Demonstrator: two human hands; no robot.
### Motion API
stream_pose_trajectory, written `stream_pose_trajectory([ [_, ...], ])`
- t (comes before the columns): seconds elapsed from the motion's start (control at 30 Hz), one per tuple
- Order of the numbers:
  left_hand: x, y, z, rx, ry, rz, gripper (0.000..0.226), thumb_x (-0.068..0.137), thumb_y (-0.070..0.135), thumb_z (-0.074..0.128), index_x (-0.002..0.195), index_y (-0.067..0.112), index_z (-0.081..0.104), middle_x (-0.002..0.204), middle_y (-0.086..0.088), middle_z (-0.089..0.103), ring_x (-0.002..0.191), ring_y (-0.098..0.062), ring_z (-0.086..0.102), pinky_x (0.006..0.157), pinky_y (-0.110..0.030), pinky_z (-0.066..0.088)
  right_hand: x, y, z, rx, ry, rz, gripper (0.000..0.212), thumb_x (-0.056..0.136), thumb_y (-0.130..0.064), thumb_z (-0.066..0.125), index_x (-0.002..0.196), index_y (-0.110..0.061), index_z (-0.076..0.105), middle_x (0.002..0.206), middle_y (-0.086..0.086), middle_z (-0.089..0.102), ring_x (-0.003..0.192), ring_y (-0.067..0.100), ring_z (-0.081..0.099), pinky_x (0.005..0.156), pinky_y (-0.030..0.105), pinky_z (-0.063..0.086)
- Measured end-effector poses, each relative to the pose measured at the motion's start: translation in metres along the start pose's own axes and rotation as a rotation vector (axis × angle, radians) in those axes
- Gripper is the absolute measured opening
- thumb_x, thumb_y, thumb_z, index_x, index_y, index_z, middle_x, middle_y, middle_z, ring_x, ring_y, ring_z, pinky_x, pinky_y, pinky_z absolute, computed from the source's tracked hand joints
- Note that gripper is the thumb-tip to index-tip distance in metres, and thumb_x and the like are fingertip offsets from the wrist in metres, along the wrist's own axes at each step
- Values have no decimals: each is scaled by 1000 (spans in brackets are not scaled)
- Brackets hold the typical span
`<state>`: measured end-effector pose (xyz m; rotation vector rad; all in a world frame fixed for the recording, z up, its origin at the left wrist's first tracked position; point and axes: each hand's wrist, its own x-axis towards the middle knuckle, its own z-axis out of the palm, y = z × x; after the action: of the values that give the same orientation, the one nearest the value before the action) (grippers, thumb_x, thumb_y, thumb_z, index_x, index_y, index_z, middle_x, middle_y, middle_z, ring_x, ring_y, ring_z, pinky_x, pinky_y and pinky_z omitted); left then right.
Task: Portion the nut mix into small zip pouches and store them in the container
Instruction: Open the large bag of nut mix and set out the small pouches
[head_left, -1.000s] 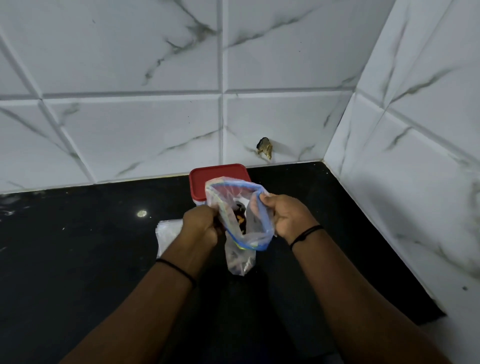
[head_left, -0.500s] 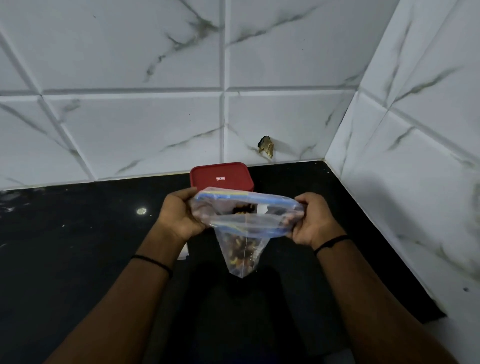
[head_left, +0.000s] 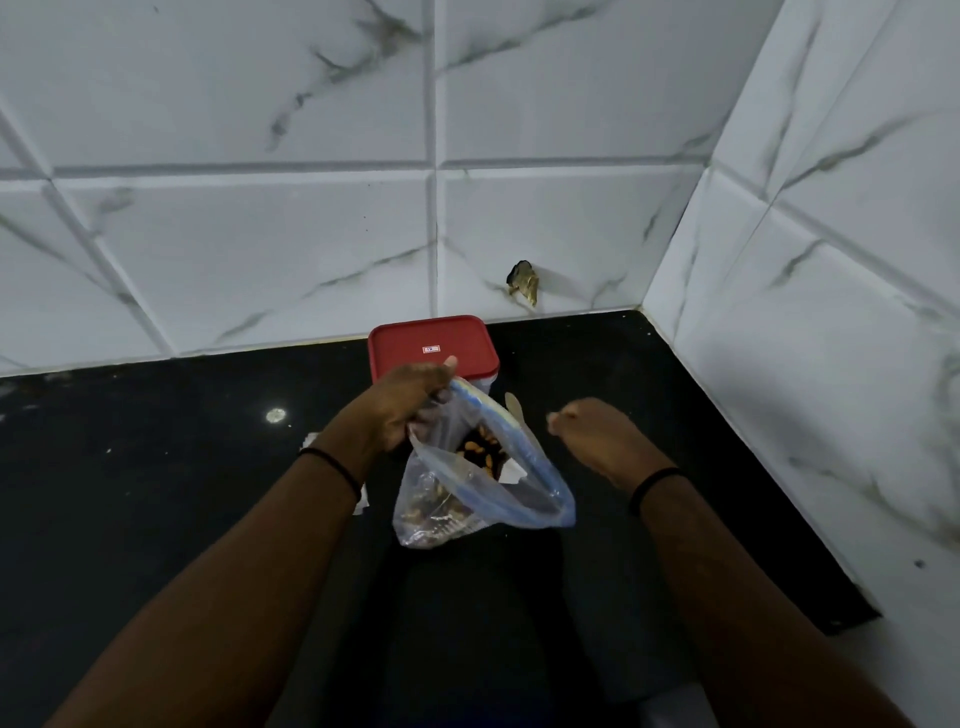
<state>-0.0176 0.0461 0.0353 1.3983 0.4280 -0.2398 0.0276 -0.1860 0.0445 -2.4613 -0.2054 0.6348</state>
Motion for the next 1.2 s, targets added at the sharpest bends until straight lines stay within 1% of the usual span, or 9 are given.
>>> stream_pose_trajectory([
  [0.1, 4, 10, 6, 224, -41, 69, 36, 100, 42, 53, 100, 6, 56, 71, -3, 48, 52, -11, 37, 43, -21, 33, 1, -22, 11, 24, -66, -189, 49, 94, -51, 58, 93, -3, 68, 84, 10, 65, 77, 24, 63, 70, 35, 50],
  [0.23, 7, 20, 13, 480, 64, 220, 45, 100, 44, 51, 97, 1, 64, 84, -9, 58, 76, -19, 52, 66, -25, 44, 8, -28, 33, -63, 74, -238, 40, 89, -33, 70, 60, -15, 51, 61, 1, 51, 71, 26, 62, 65, 39, 49],
  [0.33, 6, 2, 10, 603, 486, 324, 52, 93, 56, 57, 82, 6, 63, 71, -5, 58, 65, -20, 56, 59, -27, 40, 11, -26, 45, -22, 252, -222, 35, 90, -27, 68, 60, -19, 52, 60, -2, 54, 60, 17, 56, 56, 34, 43],
  [0.4, -8, -18, 10, 597, 733, 279, 63, 85, 66, 60, 96, 5, 59, 83, -12, 61, 72, -29, 62, 60, -28, 42, 13, -22, 48, 51, 353, -198, 26, 90, -28, 66, 69, -14, 62, 66, -4, 61, 62, 15, 59, 53, 33, 46],
  [0.5, -35, -43, 19, 570, 608, -19, 77, 84, 72, 56, 118, 4, 46, 107, -11, 63, 94, -29, 66, 75, -36, 52, 13, -18, 50, 87, 377, -183, 31, 90, -39, 67, 82, -10, 69, 74, -12, 55, 64, 4, 51, 49, 18, 33],
  [0.63, -52, -56, 30, 491, 393, -112, 44, 92, 56, 59, 80, 14, 58, 75, -11, 69, 63, -27, 72, 62, -39, 62, 8, -17, 54, 82, 346, -188, 35, 86, -38, 73, 66, -10, 63, 59, -14, 47, 61, -2, 44, 50, 17, 32],
  [0.87, -28, -74, 37, 6, 630, -125, 15, 89, 9, 65, 100, -1, 62, 98, -24, 68, 88, -39, 69, 81, -53, 59, -2, -28, 51, 152, 339, -237, 30, 91, -29, 69, 70, -8, 69, 63, 3, 65, 59, 11, 63, 53, 28, 49],
  [1.0, -35, -65, 39, -160, 671, -124, 30, 96, 8, 54, 122, -5, 59, 123, -26, 62, 111, -46, 61, 94, -55, 53, 3, -21, 41, 462, 333, -85, 22, 89, -24, 71, 79, -5, 71, 80, 16, 71, 72, 28, 69, 73, 47, 60],
  [1.2, -40, -53, 39, -197, 689, -117, 37, 101, 18, 49, 129, -6, 56, 131, -28, 58, 120, -44, 58, 97, -50, 52, -5, -22, 35, 873, 154, 64, 10, 88, -16, 74, 83, -11, 66, 96, 16, 71, 87, 28, 70, 79, 42, 61],
])
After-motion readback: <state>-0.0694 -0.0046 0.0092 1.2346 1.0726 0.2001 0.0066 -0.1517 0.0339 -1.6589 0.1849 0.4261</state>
